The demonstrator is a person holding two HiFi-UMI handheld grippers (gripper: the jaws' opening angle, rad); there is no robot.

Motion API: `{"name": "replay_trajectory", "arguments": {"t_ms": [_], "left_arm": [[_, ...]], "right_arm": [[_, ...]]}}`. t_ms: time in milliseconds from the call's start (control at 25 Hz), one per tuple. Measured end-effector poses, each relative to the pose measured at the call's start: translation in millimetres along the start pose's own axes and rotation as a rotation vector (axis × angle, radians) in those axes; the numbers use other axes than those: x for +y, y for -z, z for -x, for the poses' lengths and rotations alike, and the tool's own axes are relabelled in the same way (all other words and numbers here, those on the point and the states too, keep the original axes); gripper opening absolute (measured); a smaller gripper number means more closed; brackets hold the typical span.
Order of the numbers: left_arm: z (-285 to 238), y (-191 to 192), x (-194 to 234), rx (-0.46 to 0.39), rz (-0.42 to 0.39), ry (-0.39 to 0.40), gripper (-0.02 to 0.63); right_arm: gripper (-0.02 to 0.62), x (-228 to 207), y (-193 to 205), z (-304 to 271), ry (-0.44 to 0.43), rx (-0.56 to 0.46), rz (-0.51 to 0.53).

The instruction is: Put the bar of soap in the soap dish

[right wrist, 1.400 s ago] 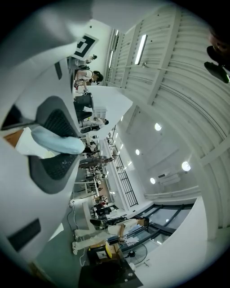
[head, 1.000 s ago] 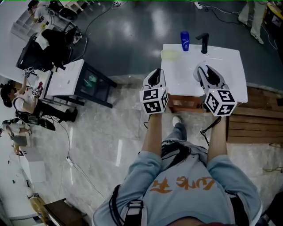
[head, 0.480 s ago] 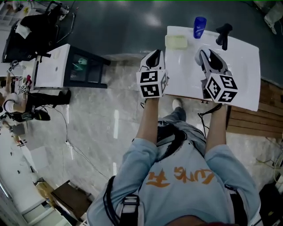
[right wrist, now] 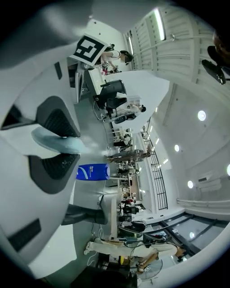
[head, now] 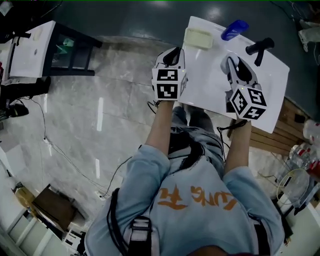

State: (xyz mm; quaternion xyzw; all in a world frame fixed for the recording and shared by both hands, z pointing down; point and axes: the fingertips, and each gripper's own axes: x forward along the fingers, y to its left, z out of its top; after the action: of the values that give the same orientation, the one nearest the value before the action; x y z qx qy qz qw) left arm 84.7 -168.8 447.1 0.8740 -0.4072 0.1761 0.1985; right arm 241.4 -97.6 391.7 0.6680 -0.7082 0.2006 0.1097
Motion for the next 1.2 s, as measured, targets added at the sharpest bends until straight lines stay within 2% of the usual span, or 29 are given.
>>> {"name": "replay_trajectory", "arguments": {"t_ms": [160,400,880,1040,1200], "left_arm": [[-6,5,12,0.002,0.031,-0.02,0.039],[-3,24,40,0.026,0.088,-0.08,0.04],[-10,35,51,0.008,0.146,-0.082,0.04],[-8,35,53,0.004,0.167,-0.089,0.04],[-9,35,66,-0.004,0.191,-0.104,0.04]], "right_arm": [[0.133,4,7,-25,-0.036,0.04,0.026],[0.132,25,25,-57,-0.083,0.146,0.199],[0.132,29,35,-116,-0.145,0.258,0.387],[0.132,21,42,-132,-0.162,0.289,0.387],[0.133,17,38,-149,-0.147,0.268,0.301]]}}
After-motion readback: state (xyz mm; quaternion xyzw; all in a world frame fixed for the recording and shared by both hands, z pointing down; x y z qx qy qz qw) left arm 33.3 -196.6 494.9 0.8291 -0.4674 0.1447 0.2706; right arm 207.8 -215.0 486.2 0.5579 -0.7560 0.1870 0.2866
